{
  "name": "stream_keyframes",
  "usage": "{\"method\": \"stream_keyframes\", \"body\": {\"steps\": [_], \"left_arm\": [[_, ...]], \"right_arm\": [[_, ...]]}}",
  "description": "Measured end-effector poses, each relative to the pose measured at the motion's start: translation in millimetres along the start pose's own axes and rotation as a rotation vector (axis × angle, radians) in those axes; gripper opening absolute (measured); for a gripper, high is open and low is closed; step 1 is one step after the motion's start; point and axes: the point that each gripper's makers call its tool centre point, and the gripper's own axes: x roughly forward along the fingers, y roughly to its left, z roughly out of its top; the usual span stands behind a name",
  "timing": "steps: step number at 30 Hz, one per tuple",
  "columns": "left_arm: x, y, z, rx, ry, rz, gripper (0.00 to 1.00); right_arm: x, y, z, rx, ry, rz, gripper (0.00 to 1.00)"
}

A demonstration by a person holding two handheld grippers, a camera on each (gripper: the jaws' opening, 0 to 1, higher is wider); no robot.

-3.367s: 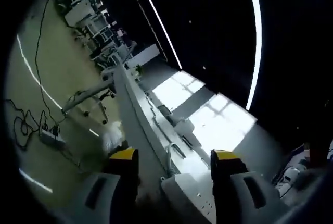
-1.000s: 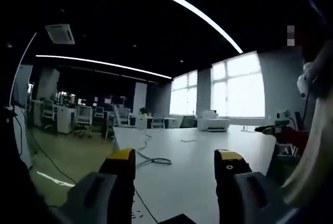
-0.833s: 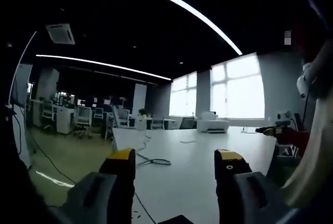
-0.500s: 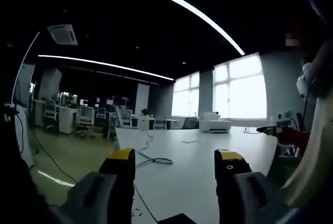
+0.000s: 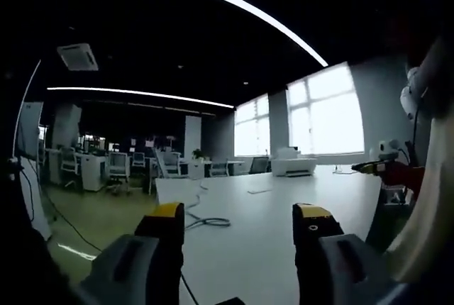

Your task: Pick up the power strip scattered on the table, fix it on the side mounting bracket of the table, and press the switch

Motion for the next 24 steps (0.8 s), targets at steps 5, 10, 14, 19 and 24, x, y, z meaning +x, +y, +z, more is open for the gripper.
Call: {"method": "stream_keyframes", "body": {"steps": [5,10,14,19,24], "left_arm": [[-4.0,7.2,0.9,-0.001,0.007,0.021,0.66],[-4.7,10.8,-2.4,-0.001,0.025,0.036,0.66],[-6.0,12.2,-2.3,-0.015,0.029,0.04,0.65],[-14.7,31.0,-7.5,-0.01,0.108,0.142,0.65],[-23.0,43.5,-12.1,0.003,0.189,0.188,0.62]], "right_arm": [[-1.1,-4.3,1.8,0.004,-0.01,-0.01,0.43],[1.2,-5.6,4.7,0.013,-0.023,-0.008,0.43],[2.9,-7.4,6.1,0.027,-0.034,-0.012,0.43],[2.3,-8.1,4.9,0.028,-0.031,-0.016,0.43],[-0.1,-10.4,0.9,0.036,-0.029,-0.022,0.43]]}}
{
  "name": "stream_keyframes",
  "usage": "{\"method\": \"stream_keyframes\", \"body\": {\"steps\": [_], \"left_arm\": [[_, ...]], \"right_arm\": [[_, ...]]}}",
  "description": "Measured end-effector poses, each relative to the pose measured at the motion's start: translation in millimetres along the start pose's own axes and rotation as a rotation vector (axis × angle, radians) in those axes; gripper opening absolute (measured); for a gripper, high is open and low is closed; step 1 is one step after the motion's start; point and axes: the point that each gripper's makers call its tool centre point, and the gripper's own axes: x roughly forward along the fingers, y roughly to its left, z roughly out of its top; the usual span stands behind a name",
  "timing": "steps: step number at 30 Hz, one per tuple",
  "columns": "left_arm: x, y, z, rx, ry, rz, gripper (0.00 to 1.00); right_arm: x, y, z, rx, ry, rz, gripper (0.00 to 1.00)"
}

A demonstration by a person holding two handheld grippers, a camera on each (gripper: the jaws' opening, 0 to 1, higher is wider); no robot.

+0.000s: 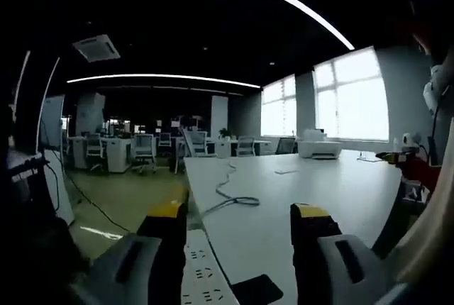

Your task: Pick up the power strip scattered on the table, fix it on the side mounting bracket of the table, and press the switch

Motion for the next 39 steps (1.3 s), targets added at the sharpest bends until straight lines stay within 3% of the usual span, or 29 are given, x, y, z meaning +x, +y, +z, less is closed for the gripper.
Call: {"method": "stream_keyframes", "body": {"steps": [5,9,13,18,24,33,39], "left_arm": [[-2.1,14.8,-1.4,0.013,0.062,0.038,0.59],[-3.1,23.6,-1.8,-0.025,0.099,0.053,0.58],[-4.8,27.0,-17.4,-0.087,0.214,0.062,0.55],[-7.5,28.2,-27.4,-0.088,0.276,0.055,0.55],[-11.9,35.5,-44.0,-0.071,0.344,0.082,0.56],[-18.9,35.1,-55.2,-0.08,0.399,0.085,0.57],[-26.4,36.1,-73.1,-0.138,0.469,0.095,0.48]], "right_arm": [[-2.2,-2.3,-0.5,0.006,-0.004,-0.007,0.43],[-3.6,-2.6,0.1,0.004,-0.006,-0.012,0.43],[-3.2,-1.1,-0.7,0.004,-0.004,-0.01,0.43],[-0.7,2.1,-0.3,-0.001,-0.001,-0.003,0.43],[2.7,4.4,0.4,-0.004,-0.003,0.006,0.42],[7.1,9.1,-9.0,0.0,0.018,0.029,0.42],[8.1,12.3,-4.5,0.005,-0.002,0.037,0.42]]}}
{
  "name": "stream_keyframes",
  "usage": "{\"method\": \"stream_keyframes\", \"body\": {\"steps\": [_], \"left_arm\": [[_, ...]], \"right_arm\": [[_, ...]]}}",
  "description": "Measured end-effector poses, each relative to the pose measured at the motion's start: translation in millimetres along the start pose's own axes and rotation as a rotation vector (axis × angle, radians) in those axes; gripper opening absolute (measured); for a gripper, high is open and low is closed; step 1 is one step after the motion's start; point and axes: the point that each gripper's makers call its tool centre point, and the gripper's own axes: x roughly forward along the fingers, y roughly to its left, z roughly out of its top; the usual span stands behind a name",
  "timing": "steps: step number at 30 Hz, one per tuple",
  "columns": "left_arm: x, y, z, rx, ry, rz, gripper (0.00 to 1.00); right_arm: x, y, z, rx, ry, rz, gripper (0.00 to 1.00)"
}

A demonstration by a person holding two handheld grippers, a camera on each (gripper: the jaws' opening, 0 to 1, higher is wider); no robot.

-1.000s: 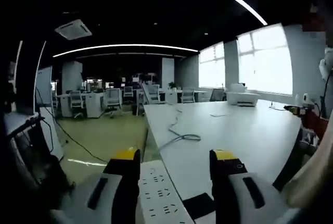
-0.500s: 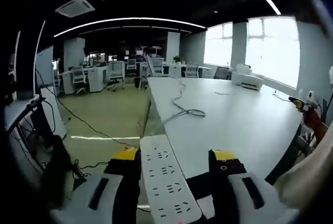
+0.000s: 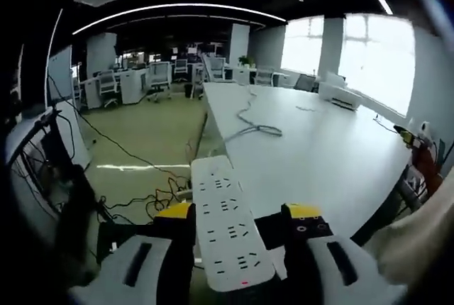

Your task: Pick up the power strip scattered on the table, fix it on the side mounting bracket of the table, and press the switch

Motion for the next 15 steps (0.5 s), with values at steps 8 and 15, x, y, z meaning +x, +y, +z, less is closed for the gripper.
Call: {"method": "stream_keyframes", "body": {"steps": [8,15], "left_arm": [[3.6,5.0,-20.2,-0.039,0.095,0.02,0.46],[2.8,7.7,-33.6,-0.051,0.163,0.051,0.45]], "right_arm": [[0.1,0.5,-4.8,0.013,0.006,-0.004,0.42],[-1.0,-2.5,-5.1,0.027,0.002,-0.012,0.41]]}}
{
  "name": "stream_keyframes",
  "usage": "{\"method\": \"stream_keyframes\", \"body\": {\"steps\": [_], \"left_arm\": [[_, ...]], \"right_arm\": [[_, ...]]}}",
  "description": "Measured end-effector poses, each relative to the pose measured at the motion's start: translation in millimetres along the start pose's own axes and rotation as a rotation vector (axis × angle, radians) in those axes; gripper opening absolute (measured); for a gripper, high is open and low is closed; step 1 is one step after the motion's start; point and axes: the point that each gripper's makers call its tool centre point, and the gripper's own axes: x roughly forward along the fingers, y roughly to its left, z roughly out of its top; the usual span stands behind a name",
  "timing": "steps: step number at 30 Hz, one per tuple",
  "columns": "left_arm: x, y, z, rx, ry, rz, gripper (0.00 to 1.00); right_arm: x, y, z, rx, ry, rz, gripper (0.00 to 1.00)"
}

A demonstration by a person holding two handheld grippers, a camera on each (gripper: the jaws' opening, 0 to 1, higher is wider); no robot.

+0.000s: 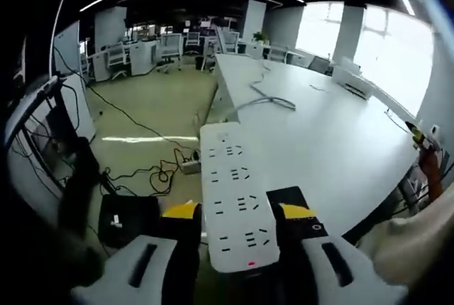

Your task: Pick up the power strip scattered on the table, fix it on the side mounting bracket of the table, and press the switch

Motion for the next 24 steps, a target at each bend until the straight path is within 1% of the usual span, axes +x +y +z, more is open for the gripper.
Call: {"method": "stream_keyframes", "body": {"steps": [4,7,10,17,24], "left_arm": [[0.8,-1.3,-6.7,0.004,0.032,0.007,0.44],[0.6,-5.4,-11.1,0.002,0.053,-0.001,0.46],[-0.4,-3.2,-17.4,0.013,0.089,0.019,0.45],[-0.7,-3.3,-25.8,0.017,0.139,0.029,0.42],[1.0,-4.9,-28.1,0.007,0.147,0.019,0.42]], "right_arm": [[1.1,-0.9,-0.8,0.003,0.003,-0.002,0.4],[1.8,-0.9,-0.4,0.005,0.002,0.0,0.4],[1.9,-1.3,0.5,0.006,-0.001,0.002,0.39],[0.3,-3.9,-1.3,0.014,-0.001,-0.003,0.39],[-1.0,-5.8,-2.7,0.018,0.0,-0.007,0.39]]}}
